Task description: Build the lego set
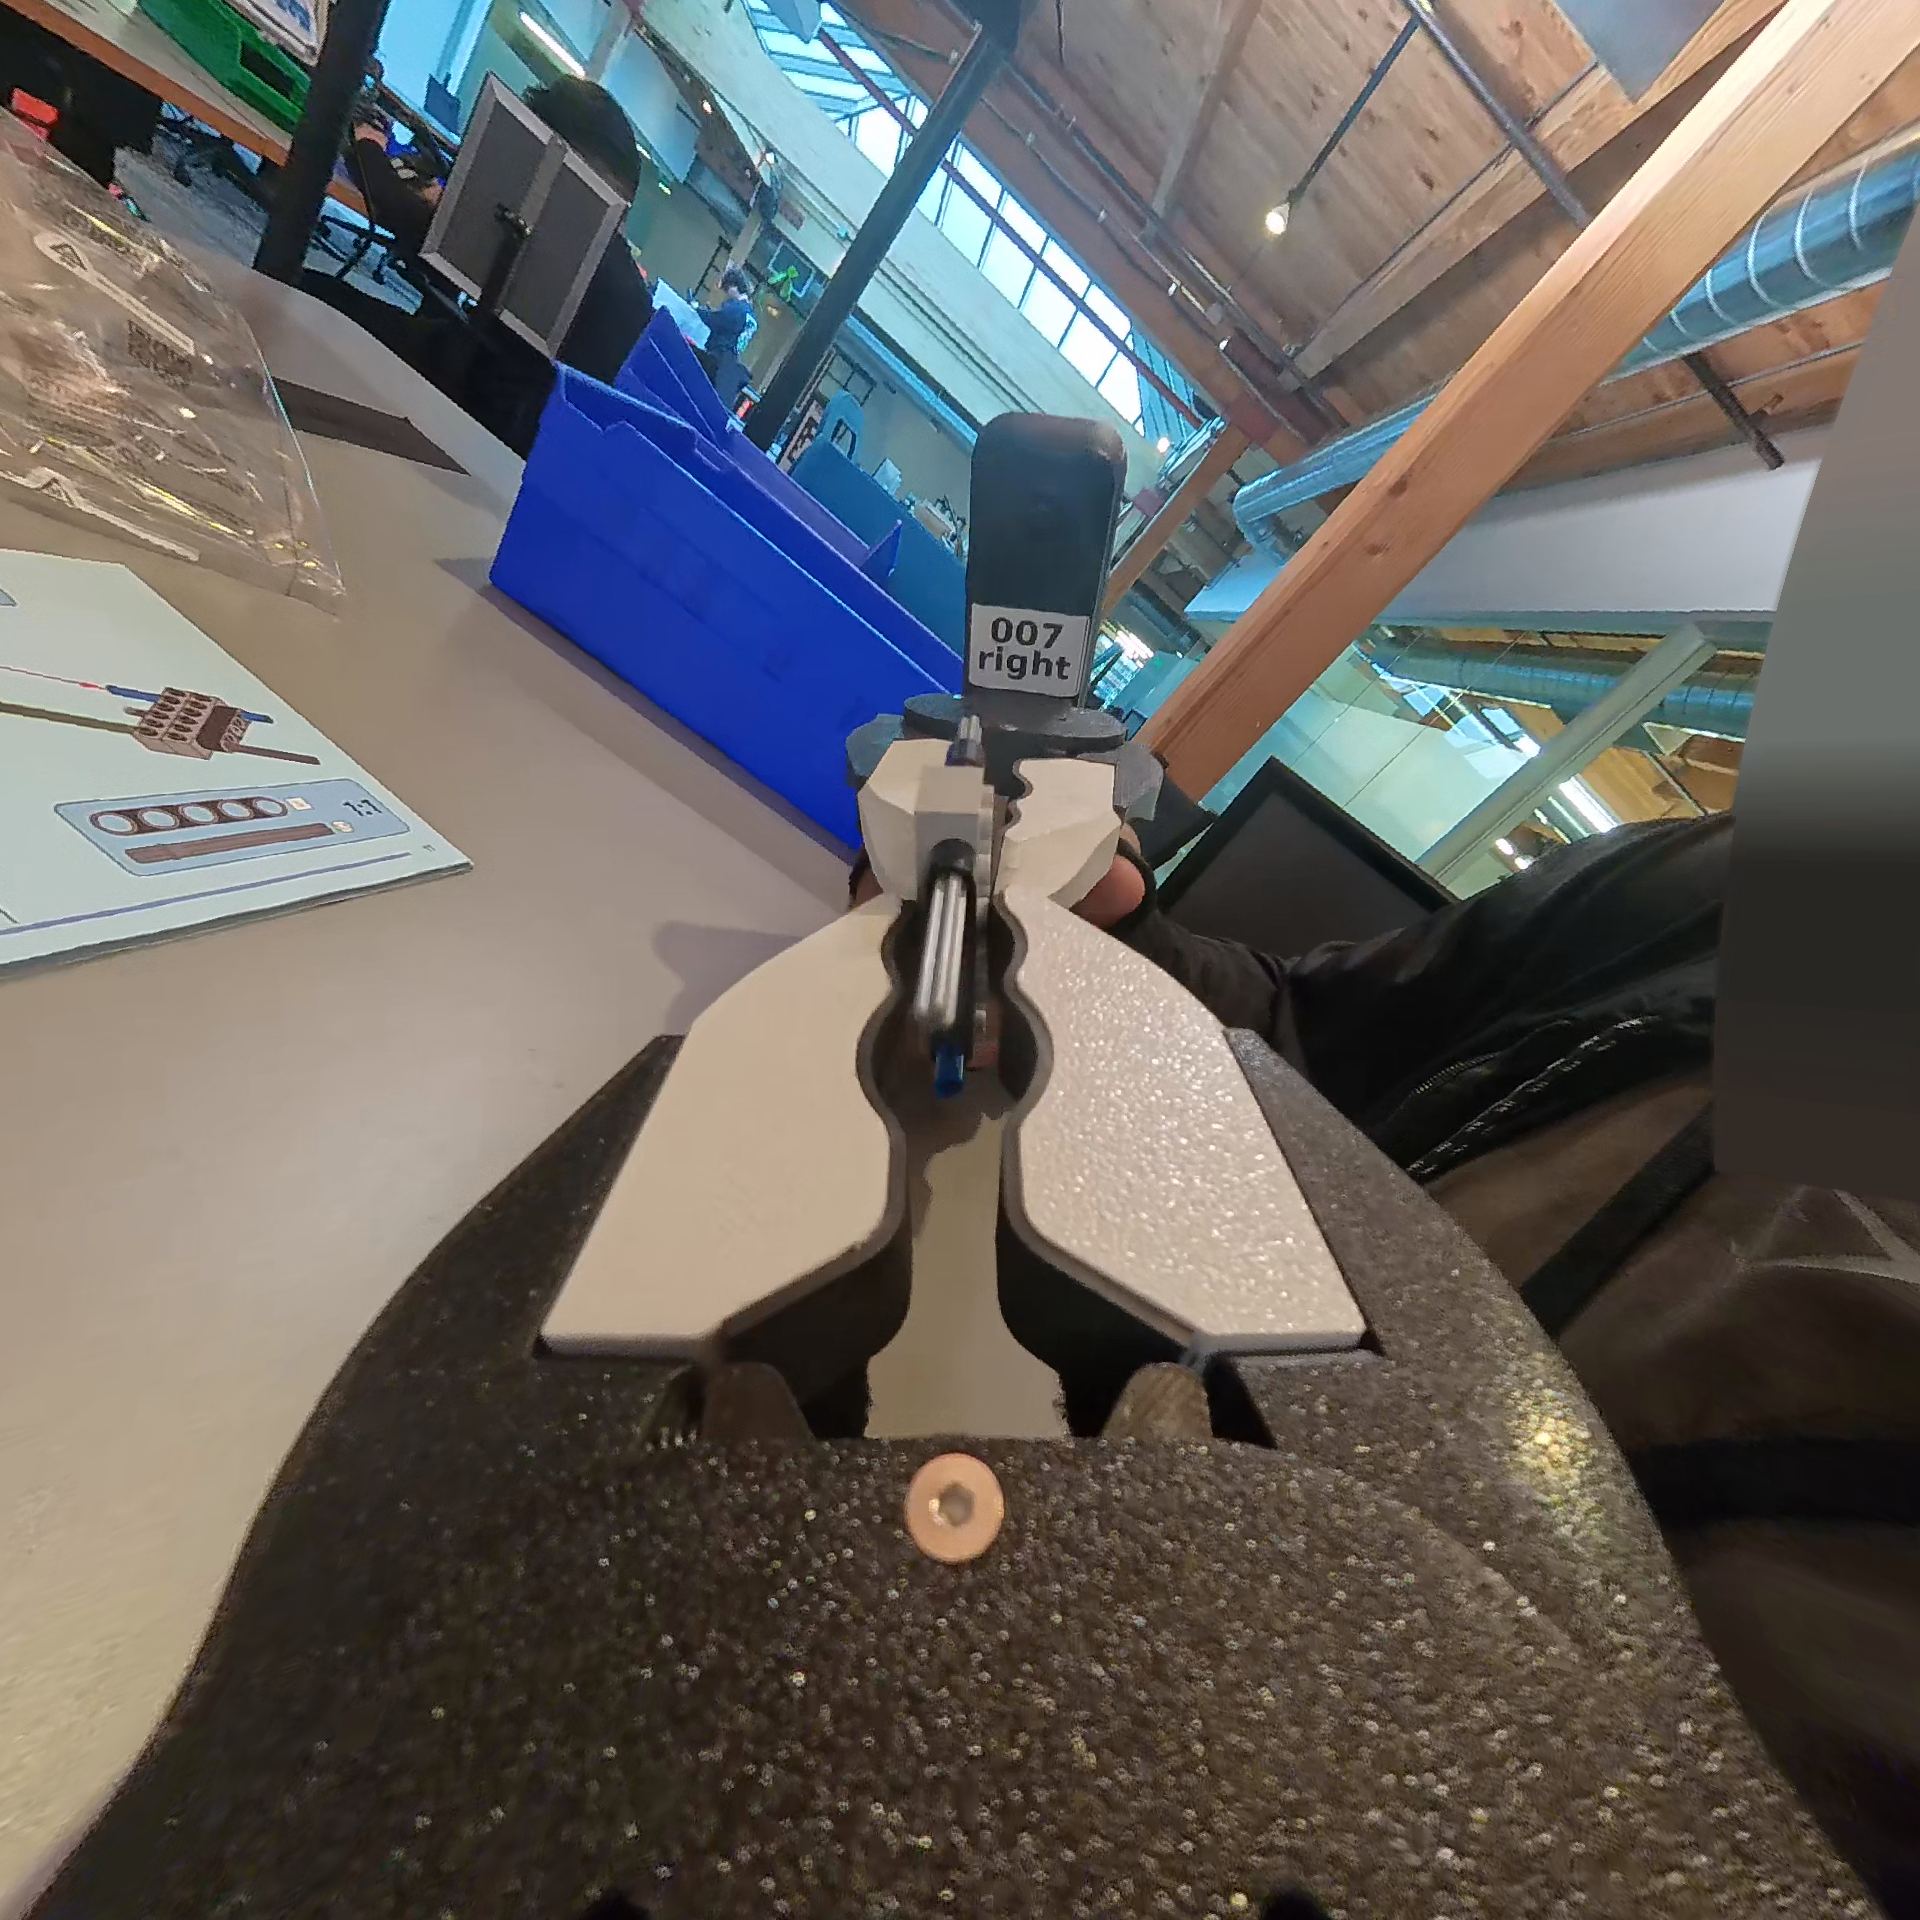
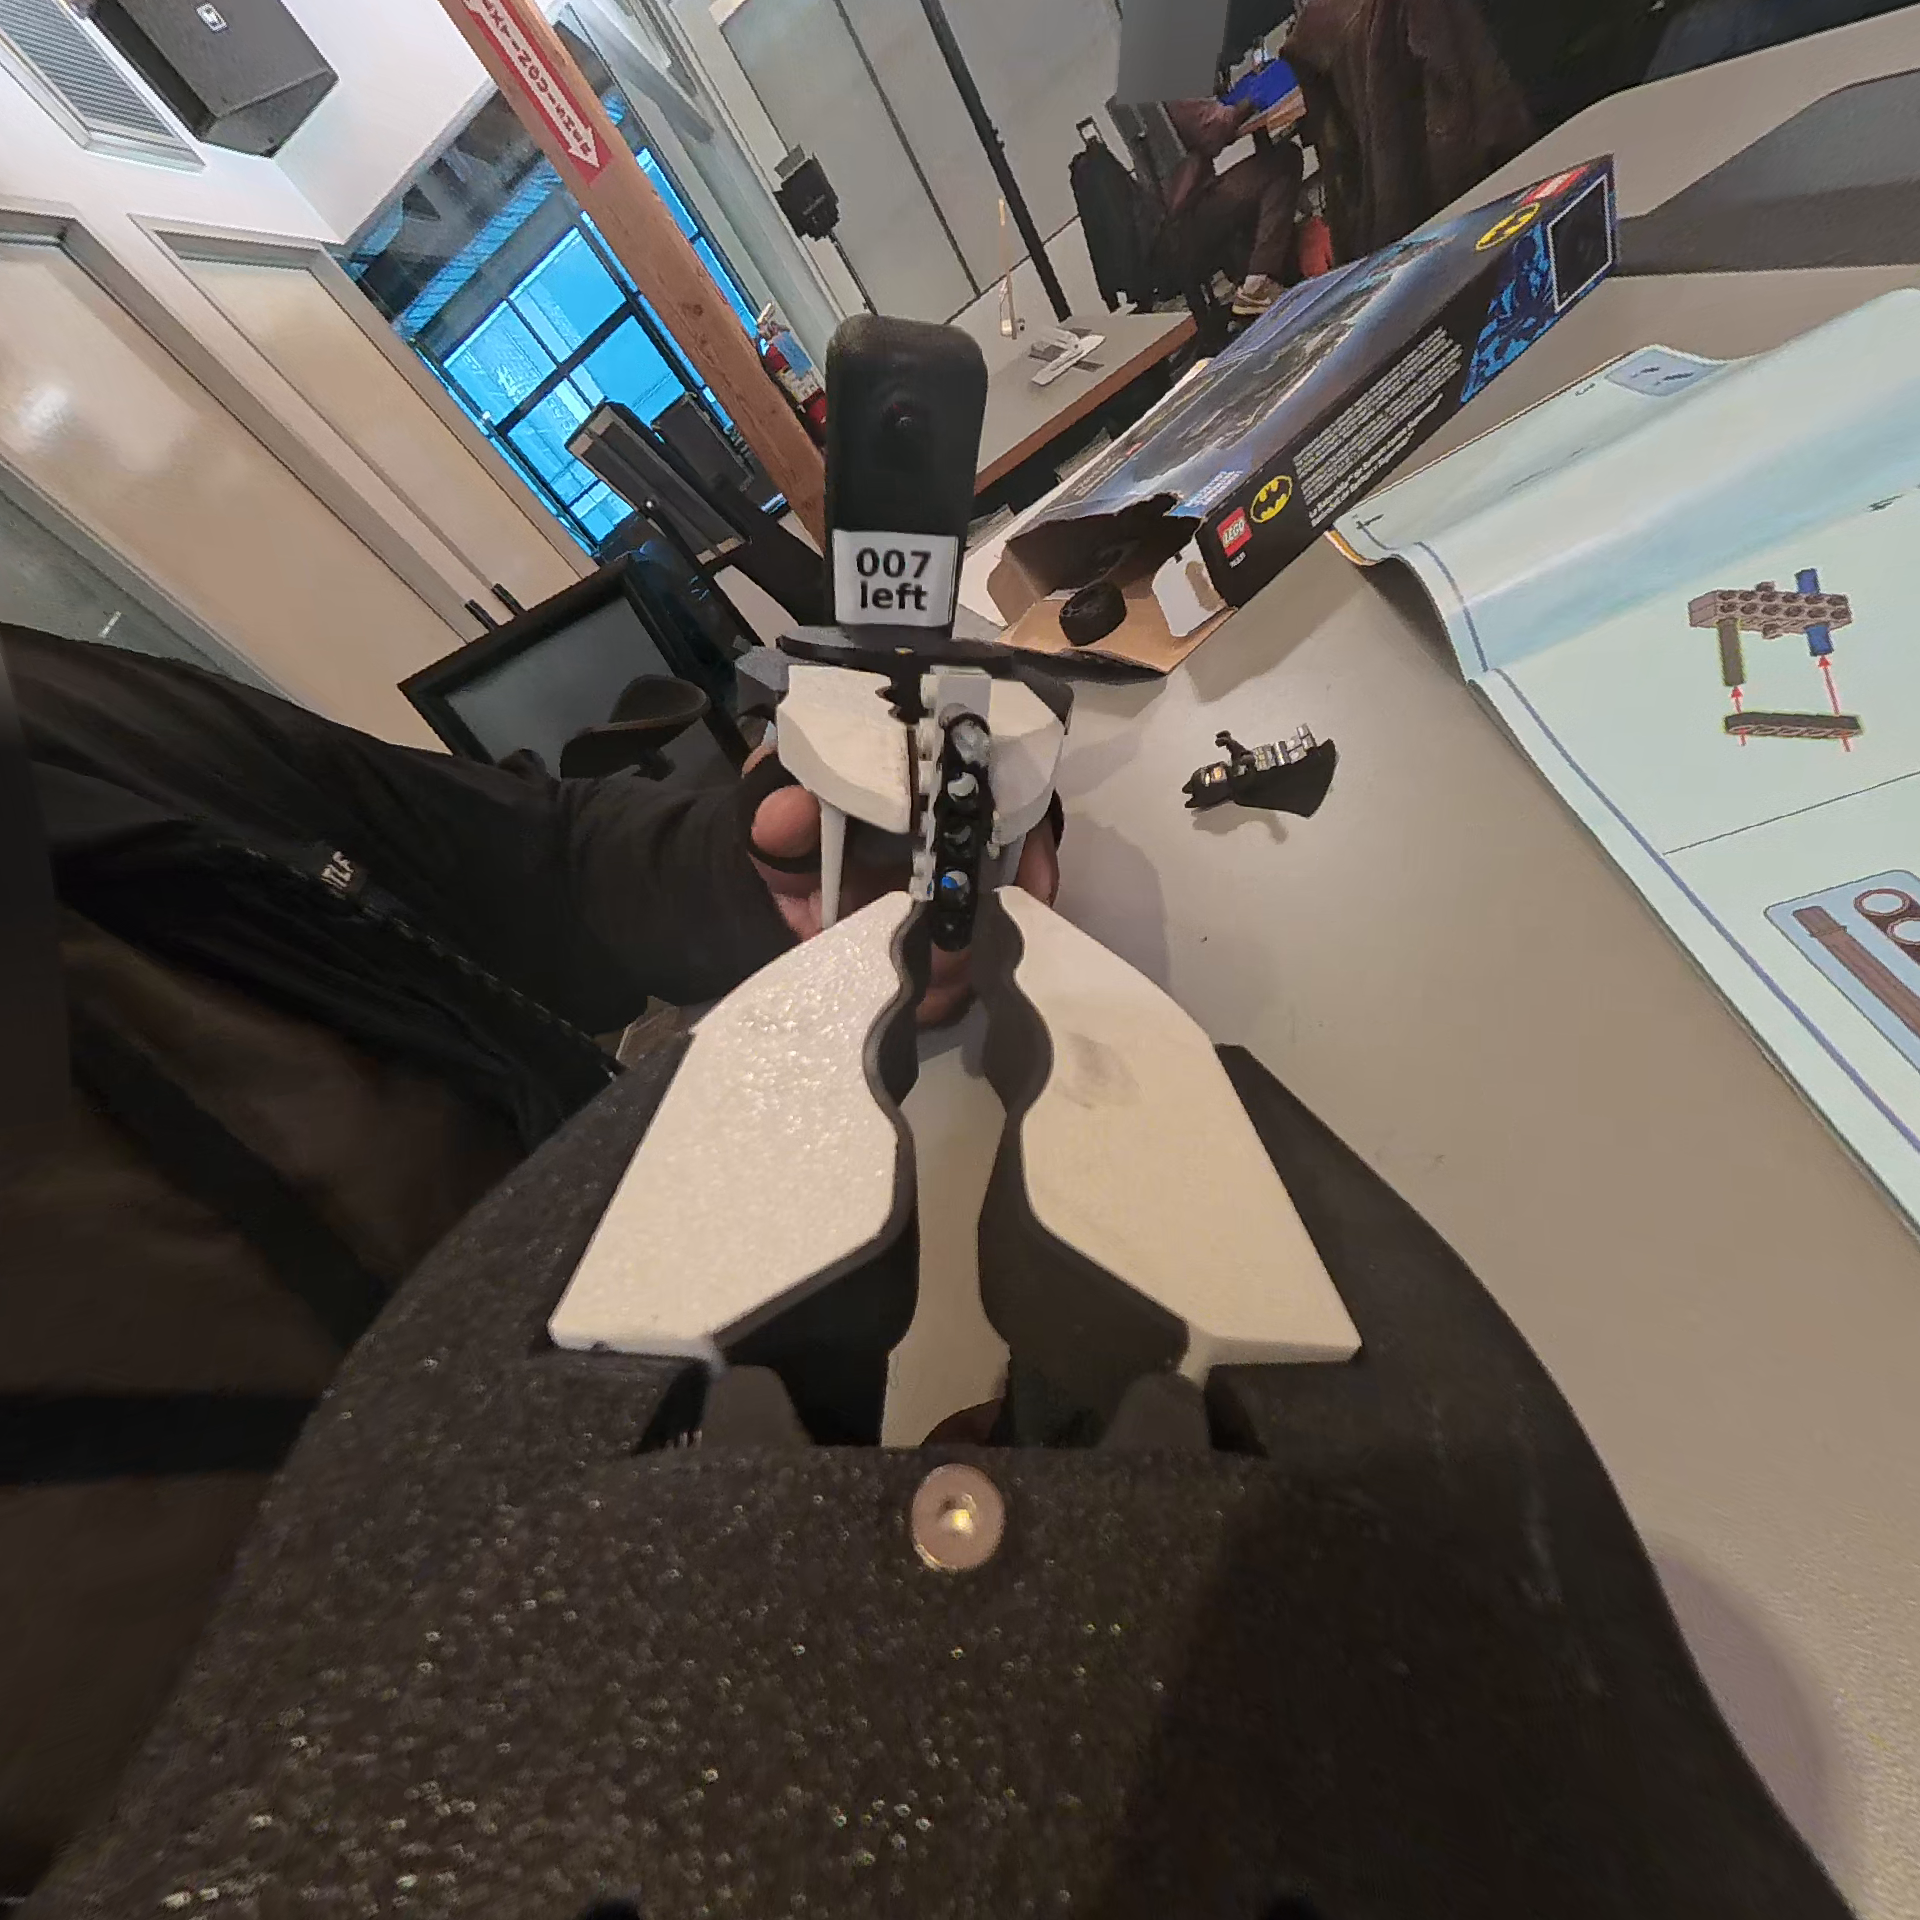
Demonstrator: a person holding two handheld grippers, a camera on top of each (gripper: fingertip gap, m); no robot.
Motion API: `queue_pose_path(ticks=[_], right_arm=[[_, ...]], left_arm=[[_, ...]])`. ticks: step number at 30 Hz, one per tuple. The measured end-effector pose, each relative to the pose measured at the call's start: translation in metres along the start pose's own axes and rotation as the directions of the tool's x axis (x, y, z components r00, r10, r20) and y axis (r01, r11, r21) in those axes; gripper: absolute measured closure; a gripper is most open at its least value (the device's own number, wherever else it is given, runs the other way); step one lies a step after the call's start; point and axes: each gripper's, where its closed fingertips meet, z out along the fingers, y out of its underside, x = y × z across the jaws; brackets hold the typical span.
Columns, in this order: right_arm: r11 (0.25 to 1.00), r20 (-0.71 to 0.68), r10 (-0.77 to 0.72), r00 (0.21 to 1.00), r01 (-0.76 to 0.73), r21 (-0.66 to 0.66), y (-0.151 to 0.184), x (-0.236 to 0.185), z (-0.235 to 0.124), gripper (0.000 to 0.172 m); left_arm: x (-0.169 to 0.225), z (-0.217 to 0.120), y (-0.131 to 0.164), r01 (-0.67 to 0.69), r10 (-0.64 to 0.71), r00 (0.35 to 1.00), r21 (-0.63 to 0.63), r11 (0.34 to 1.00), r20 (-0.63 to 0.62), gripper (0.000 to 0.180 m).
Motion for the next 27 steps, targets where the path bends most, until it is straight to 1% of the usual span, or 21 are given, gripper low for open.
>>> queue_pose_path(ticks=[3,6,9,14,17,27], right_arm=[[1.0,0.003,0.0,1.0,0.0,0.003,0.0,-0.001,0.0,0.164],[1.0,0.004,0.0,1.0,0.0,0.002,0.0,-0.001,0.001,0.164],[1.0,0.004,0.001,1.0,-0.001,0.0,0.001,0.0,0.001,0.164],[1.0,-0.006,-0.009,1.0,0.009,-0.008,0.002,0.0,0.001,0.163],[1.0,0.011,0.015,1.0,-0.015,0.001,0.0,-0.002,0.001,0.164],[0.999,0.04,0.049,0.998,-0.05,0.007,0.002,-0.005,0.003,0.163]], left_arm=[[0.0,0.001,0.001,-0.014,0.014,1.0,-0.018,1.0,0.005,0.168],[0.0,0.004,0.009,-0.018,0.018,1.0,-0.06,0.998,0.0,0.168],[0.0,0.004,0.01,-0.028,0.028,1.0,-0.07,0.997,-0.002,0.169],[-0.001,0.004,0.008,-0.007,0.007,1.0,-0.02,1.0,-0.004,0.169],[0.001,0.005,0.006,-0.01,0.01,1.0,0.01,1.0,0.002,0.169],[0.003,0.005,0.003,0.001,-0.001,1.0,0.053,0.999,0.002,0.169]])
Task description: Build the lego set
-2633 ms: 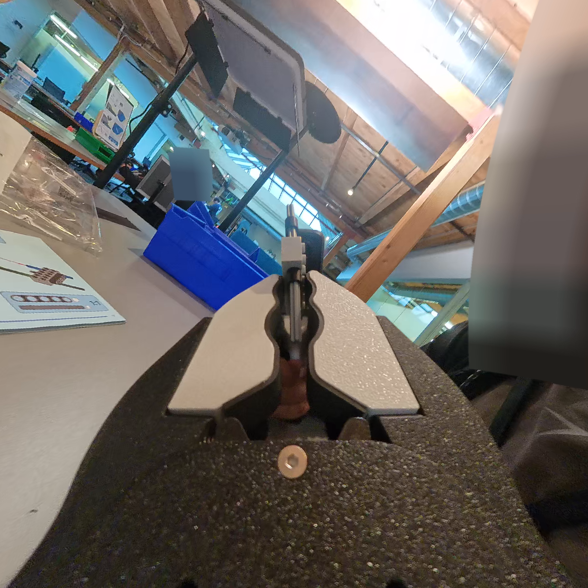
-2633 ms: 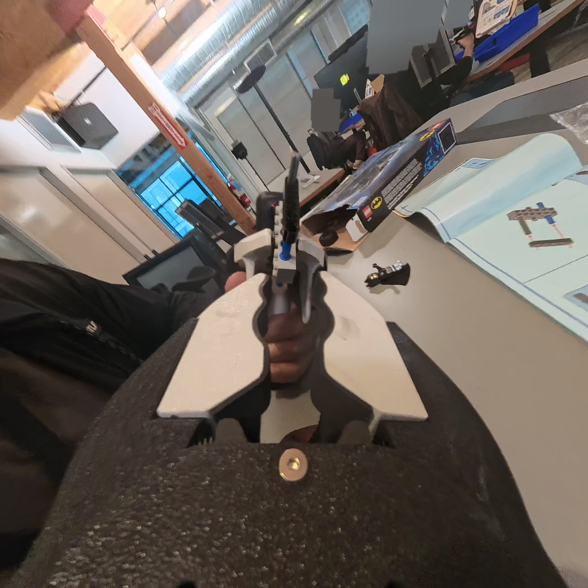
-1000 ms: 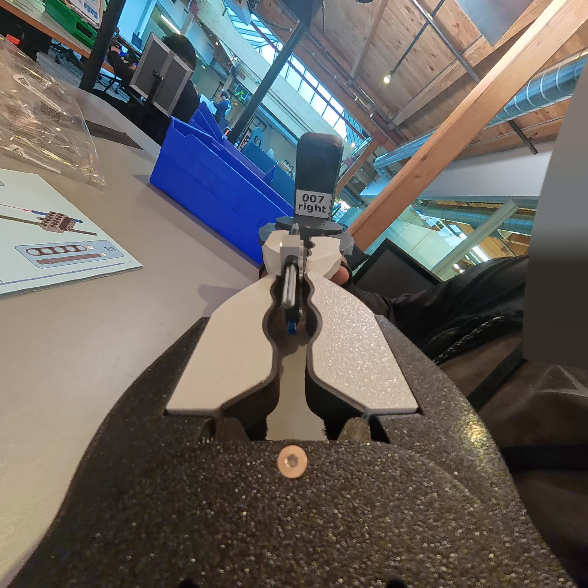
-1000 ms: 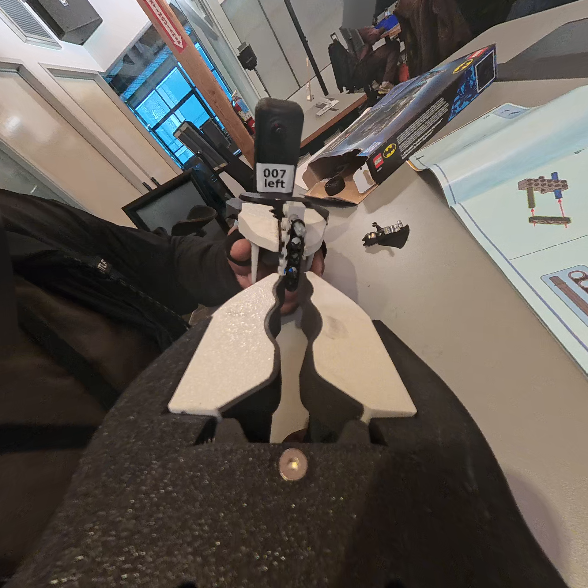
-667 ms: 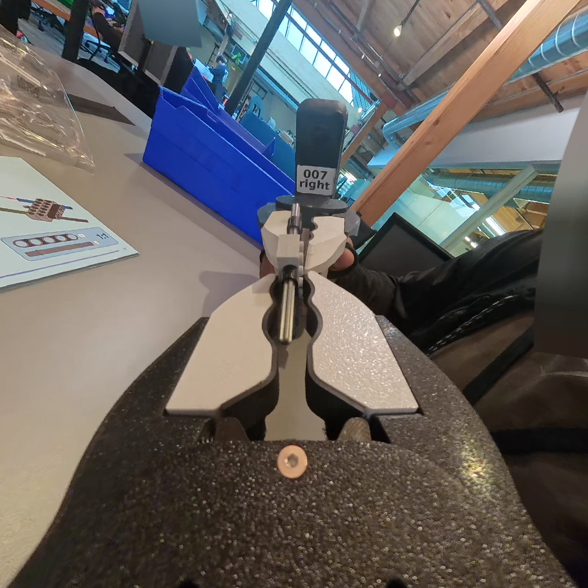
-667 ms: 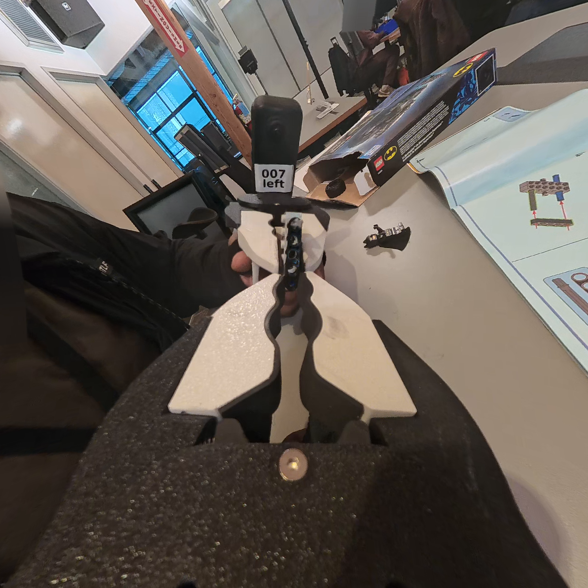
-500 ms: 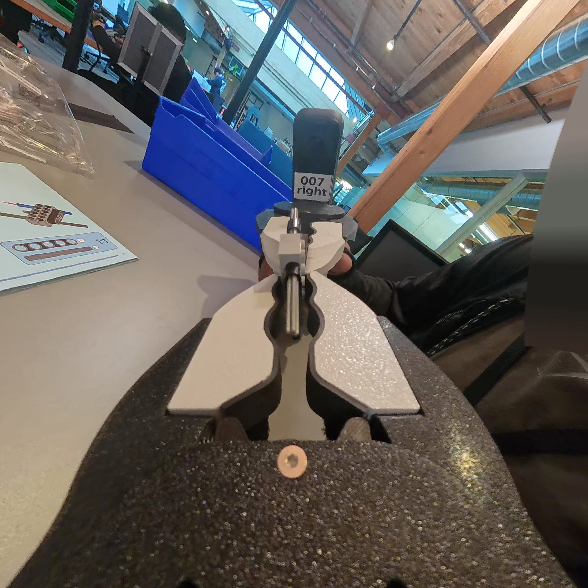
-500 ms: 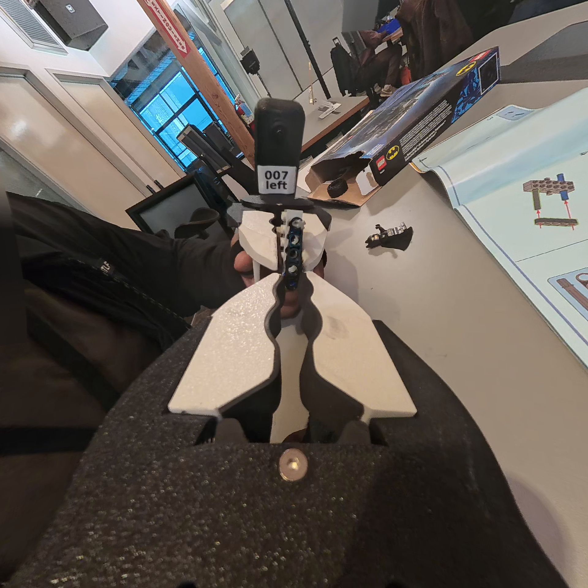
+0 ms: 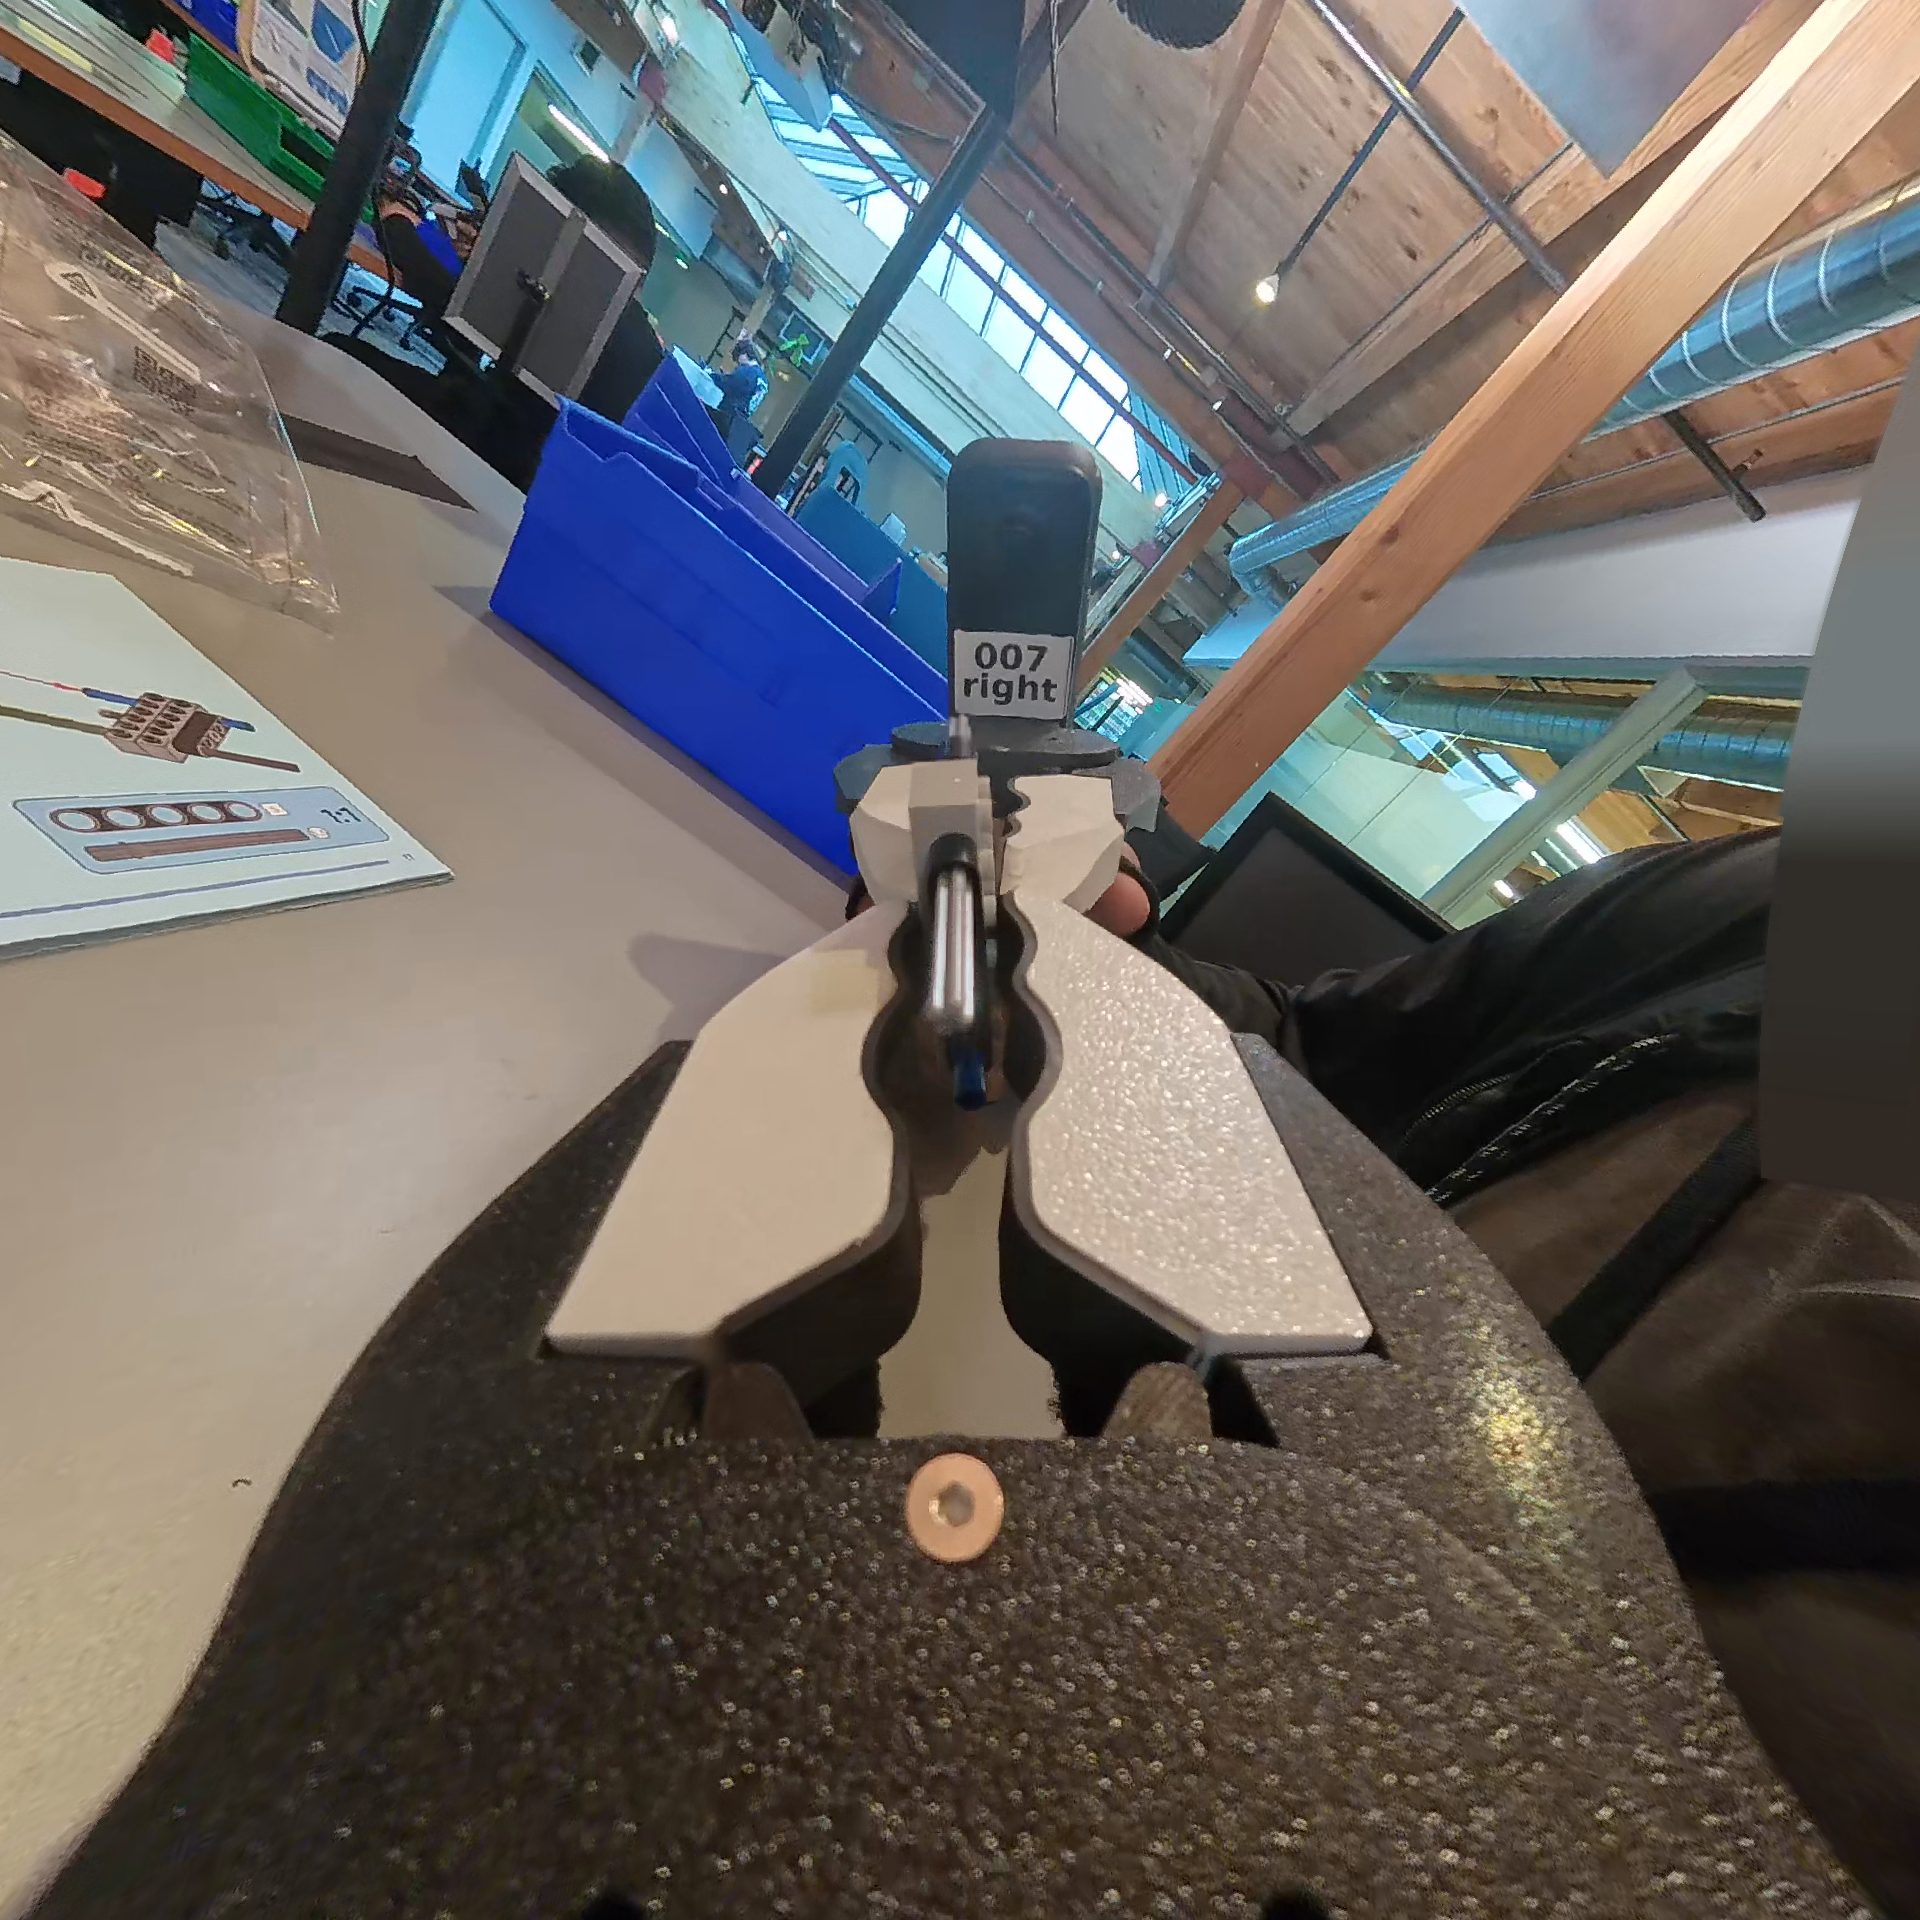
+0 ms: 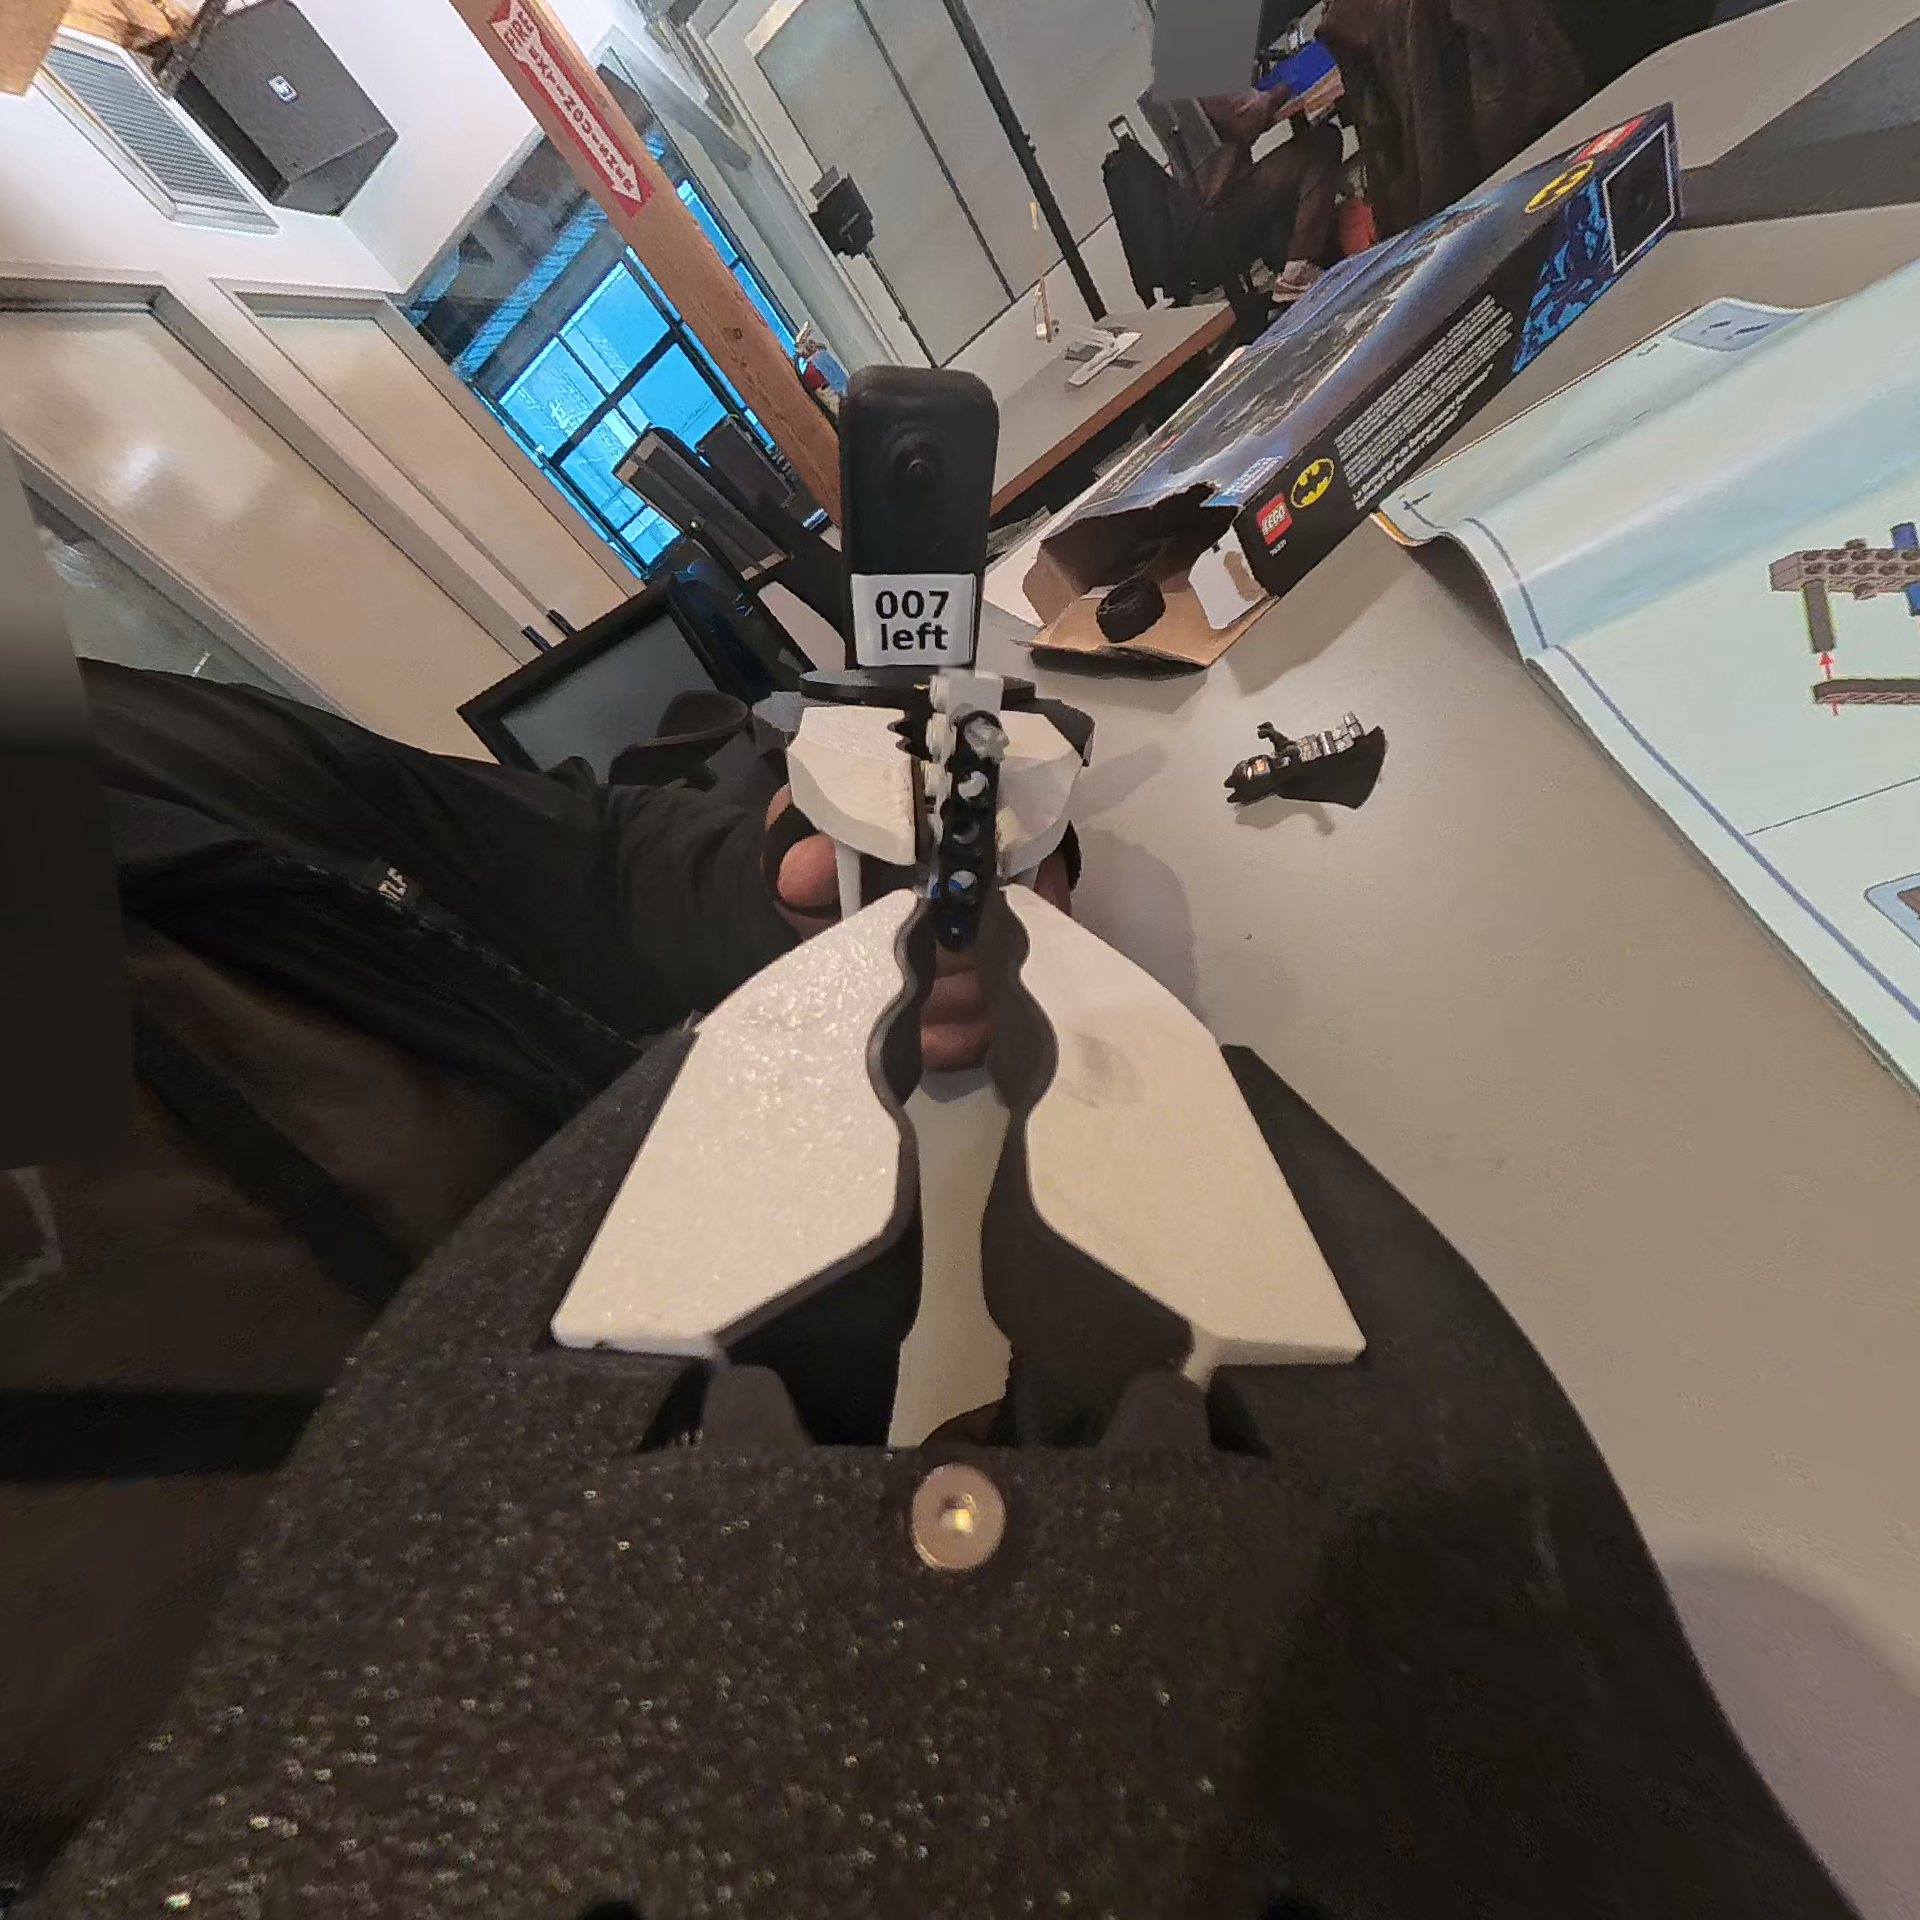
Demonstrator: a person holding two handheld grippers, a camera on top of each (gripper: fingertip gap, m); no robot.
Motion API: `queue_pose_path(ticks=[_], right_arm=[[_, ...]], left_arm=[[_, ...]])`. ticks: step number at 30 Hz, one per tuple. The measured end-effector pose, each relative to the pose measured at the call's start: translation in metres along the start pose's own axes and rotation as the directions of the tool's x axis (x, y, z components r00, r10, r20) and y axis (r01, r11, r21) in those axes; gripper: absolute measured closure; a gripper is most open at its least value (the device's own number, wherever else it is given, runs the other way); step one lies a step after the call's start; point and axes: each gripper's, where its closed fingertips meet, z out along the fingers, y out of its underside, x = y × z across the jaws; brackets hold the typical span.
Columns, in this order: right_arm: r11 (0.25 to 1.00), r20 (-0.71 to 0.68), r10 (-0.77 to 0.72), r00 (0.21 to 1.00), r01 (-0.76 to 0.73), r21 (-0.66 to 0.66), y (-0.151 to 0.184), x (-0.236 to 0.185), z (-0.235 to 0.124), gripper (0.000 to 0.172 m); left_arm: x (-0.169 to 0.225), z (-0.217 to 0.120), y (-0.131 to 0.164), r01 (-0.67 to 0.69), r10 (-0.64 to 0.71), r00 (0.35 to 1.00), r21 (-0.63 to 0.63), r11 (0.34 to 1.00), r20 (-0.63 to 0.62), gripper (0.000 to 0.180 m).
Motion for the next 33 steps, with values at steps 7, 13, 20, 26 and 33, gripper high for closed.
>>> queue_pose_path(ticks=[7,13,20,26,33], right_arm=[[0.989,-0.105,-0.141,0.984,0.144,0.018,-0.006,0.002,0.002,0.145],[0.954,-0.232,-0.258,0.938,0.285,0.093,-0.024,0.007,-0.007,0.14],[0.958,-0.227,-0.269,0.936,0.284,0.039,-0.017,0.005,-0.003,0.157],[0.982,-0.152,-0.176,0.973,0.184,0.037,-0.013,0.003,-0.003,0.163],[0.991,-0.113,-0.111,0.987,0.119,0.068,-0.013,0.002,-0.002,0.163]], left_arm=[[0.0,-0.003,-0.011,0.055,-0.052,0.998,0.072,0.996,-0.039,0.169],[-0.004,-0.007,-0.017,0.09,-0.086,0.996,0.121,0.989,-0.037,0.169],[0.0,-0.003,-0.011,0.021,-0.02,1.0,0.081,0.997,-0.014,0.169],[0.001,-0.002,-0.009,-0.014,0.014,1.0,0.068,0.998,-0.003,0.169],[0.001,-0.002,-0.01,-0.038,0.037,0.999,0.09,0.995,0.019,0.169]])
